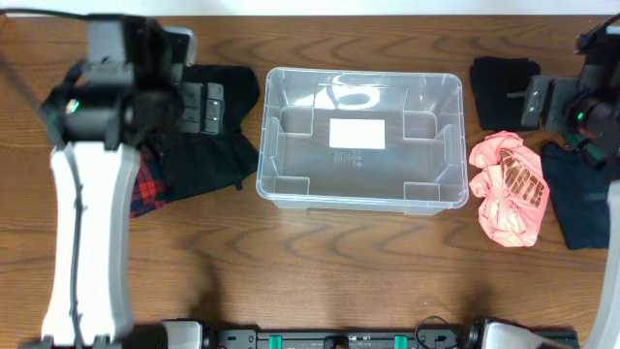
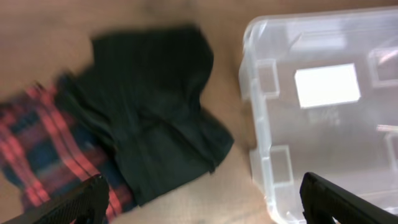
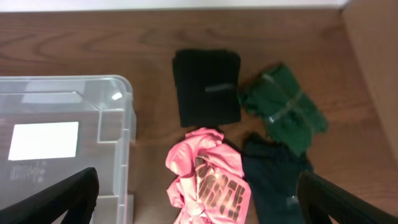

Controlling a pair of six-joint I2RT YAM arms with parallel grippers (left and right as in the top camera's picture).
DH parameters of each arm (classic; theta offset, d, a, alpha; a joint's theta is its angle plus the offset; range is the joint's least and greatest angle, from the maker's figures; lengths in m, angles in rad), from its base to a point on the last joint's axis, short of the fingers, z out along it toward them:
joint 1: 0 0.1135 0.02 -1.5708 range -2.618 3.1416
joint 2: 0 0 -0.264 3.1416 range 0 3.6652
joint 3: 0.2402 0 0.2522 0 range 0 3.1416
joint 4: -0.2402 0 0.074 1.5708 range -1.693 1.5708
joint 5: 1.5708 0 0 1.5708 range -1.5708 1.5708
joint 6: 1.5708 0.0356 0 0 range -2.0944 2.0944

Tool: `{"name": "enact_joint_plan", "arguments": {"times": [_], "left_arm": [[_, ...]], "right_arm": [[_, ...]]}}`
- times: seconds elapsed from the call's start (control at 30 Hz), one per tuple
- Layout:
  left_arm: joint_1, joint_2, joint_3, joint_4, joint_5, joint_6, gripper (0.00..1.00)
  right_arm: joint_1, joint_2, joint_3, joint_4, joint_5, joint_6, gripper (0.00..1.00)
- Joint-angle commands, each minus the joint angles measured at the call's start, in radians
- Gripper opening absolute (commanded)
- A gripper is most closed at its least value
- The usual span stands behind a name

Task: Pack container

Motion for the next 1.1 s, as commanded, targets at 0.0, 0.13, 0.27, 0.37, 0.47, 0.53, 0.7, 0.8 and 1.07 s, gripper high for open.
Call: {"name": "enact_joint_plan", "arguments": {"times": [0.0,0.13,0.27,0.37,0.47,0.53,0.7,0.8,1.07], "left_arm": [[0.003,0.063,0.020,-0.031,0.013,0.020,0.98],[0.004,0.128,0.020,-0.035,0.013,0.020,0.98],[0.005,0.167,0.020,-0.034,0.009,-0.003,0.98],[0.005,0.183,0.020,-0.034,-0.031,-0.066,0.98],[0.005,0.186,0.020,-0.033,-0.087,-0.106,0.98],[0.008,0.186,0.020,-0.033,-0.137,-0.140,0.98],[0.030,0.186,0.020,-0.033,-0.175,-0.203,0.98],[0.034,0.186,0.020,-0.033,-0.175,-0.206,0.98],[0.034,0.186,0.020,-0.033,-0.175,-0.206,0.98]], "right_arm": [[-0.047,0.053,0.036,-0.023,-0.089,0.010,0.99],[-0.056,0.084,0.036,-0.038,-0.057,0.009,0.99],[-0.080,0.099,0.036,-0.076,0.026,0.095,0.99],[-0.124,0.107,0.035,-0.123,0.047,0.177,0.99],[-0.173,0.111,0.024,-0.167,0.043,0.232,0.99],[-0.213,0.115,0.006,-0.183,0.048,0.241,0.99],[-0.320,0.126,-0.105,-0.157,-0.011,0.267,0.99],[-0.369,0.128,-0.212,-0.108,-0.092,0.266,0.99],[-0.414,0.128,-0.510,0.107,-0.117,0.267,0.88]]}}
